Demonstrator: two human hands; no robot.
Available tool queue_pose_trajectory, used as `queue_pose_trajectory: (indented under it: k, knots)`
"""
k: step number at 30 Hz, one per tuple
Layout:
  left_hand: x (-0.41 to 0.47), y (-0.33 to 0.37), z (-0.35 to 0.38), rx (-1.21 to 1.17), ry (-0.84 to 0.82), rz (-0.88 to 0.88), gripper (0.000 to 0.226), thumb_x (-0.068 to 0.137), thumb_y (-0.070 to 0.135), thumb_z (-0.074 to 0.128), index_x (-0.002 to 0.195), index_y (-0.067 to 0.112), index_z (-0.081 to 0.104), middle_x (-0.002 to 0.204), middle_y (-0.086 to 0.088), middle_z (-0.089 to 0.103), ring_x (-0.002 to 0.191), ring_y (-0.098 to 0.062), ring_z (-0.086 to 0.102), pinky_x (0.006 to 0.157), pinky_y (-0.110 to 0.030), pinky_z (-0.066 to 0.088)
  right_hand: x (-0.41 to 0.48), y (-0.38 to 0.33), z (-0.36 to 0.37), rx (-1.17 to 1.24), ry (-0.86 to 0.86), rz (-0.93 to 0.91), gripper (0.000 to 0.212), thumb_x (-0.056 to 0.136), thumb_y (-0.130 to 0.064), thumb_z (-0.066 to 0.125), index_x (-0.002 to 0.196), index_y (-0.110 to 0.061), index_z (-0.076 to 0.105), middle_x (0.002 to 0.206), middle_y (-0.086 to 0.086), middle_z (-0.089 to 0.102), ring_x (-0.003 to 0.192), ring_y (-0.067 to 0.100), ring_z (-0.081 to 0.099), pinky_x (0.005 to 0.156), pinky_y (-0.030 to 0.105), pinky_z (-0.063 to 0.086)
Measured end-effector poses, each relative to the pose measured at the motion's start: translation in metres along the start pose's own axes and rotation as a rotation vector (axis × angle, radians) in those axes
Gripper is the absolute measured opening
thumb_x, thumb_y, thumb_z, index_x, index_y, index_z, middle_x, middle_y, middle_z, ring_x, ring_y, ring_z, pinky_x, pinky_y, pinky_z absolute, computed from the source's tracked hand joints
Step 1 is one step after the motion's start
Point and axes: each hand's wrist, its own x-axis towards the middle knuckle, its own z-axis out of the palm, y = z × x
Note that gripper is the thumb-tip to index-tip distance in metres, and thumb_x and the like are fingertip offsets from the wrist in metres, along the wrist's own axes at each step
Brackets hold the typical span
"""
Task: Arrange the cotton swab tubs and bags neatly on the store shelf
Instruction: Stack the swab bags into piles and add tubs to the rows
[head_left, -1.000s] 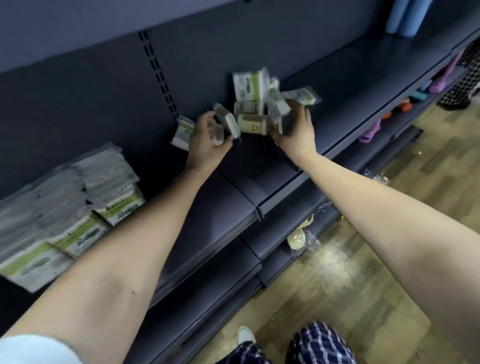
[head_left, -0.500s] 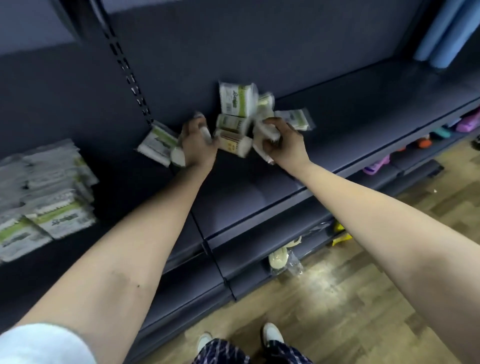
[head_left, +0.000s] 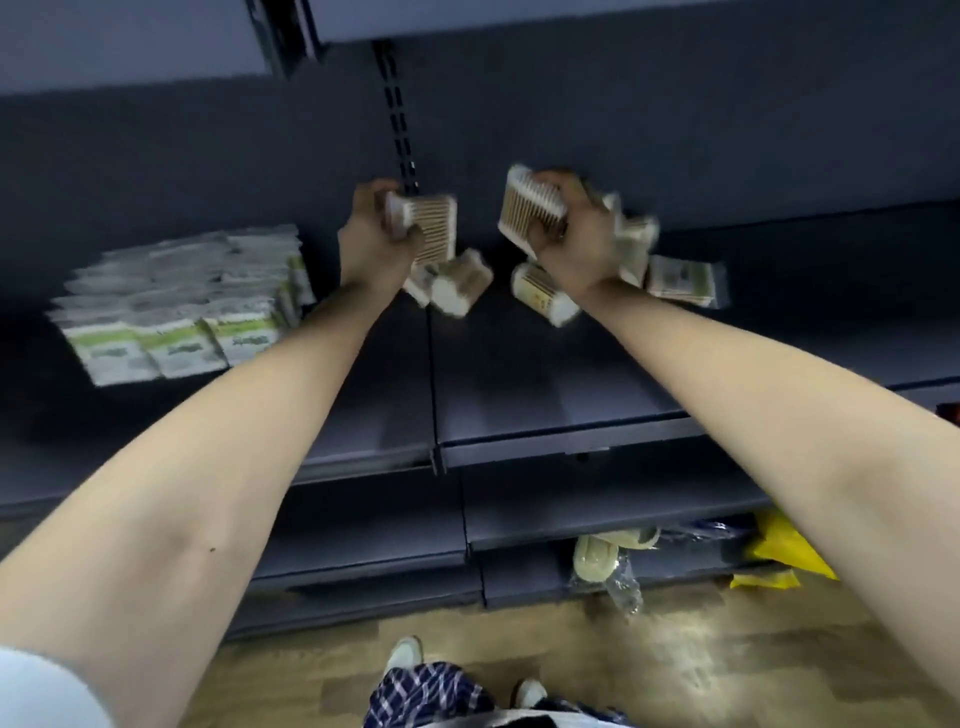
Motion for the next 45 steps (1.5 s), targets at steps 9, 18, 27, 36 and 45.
queue_pose_trajectory:
  k: [9,18,27,36,45]
  knots:
    - [-0.042,-0.041,-0.152,0.114,0.362,-0.052,0.036,0.078,0.01,0.061,0.111,0.018,0.047,0.096,0.009,0.053,0.089,-0.005,0.048,0.074,-0.018,0.036,-0.002,-0.119,0.106,0.234,-0.242,-0.276,0.043,0.081,-0.015,0.059,0.124,-0.012,0.054,0.118,0.008,0.061,0.096,0.023,0.061,0.076,0.018,0.041]
    - [-0.093,-0.096,-0.242,0.265,0.412,-0.201,0.045,0.075,0.018,0.075,0.115,0.011,0.056,0.095,0.008,0.058,0.089,-0.007,0.052,0.067,-0.011,0.033,-0.05,-0.197,0.181,0.388,-0.482,-0.407,0.04,0.079,-0.009,0.063,0.119,-0.008,0.054,0.114,0.006,0.063,0.104,0.02,0.058,0.083,0.016,0.038]
    - [-0.138,-0.163,-0.227,0.504,-0.087,-0.032,0.039,0.079,0.005,0.063,0.117,0.012,0.062,0.114,-0.009,0.066,0.107,-0.031,0.058,0.084,-0.032,0.044,-0.098,-0.178,0.216,0.188,-0.61,-0.374,0.034,0.08,-0.005,0.062,0.113,-0.004,0.051,0.113,0.012,0.06,0.097,0.031,0.06,0.074,0.027,0.042]
    - [-0.143,-0.191,-0.23,0.394,-0.168,-0.021,0.039,0.084,0.041,0.065,0.113,0.015,0.066,0.118,-0.003,0.065,0.118,-0.017,0.051,0.094,-0.022,0.037,-0.129,-0.17,0.216,0.184,-0.703,-0.455,0.009,0.081,-0.011,0.061,0.088,-0.005,0.06,0.105,0.012,0.06,0.097,0.03,0.059,0.084,0.04,0.049]
    - [-0.125,-0.187,-0.225,0.374,-0.156,-0.028,0.024,0.086,0.03,0.062,0.103,0.014,0.069,0.108,-0.002,0.069,0.106,-0.019,0.059,0.09,-0.032,0.047,-0.126,-0.171,0.199,0.195,-0.635,-0.224,0.02,0.089,-0.016,0.057,0.087,-0.002,0.071,0.089,0.013,0.071,0.087,0.026,0.066,0.082,0.037,0.053]
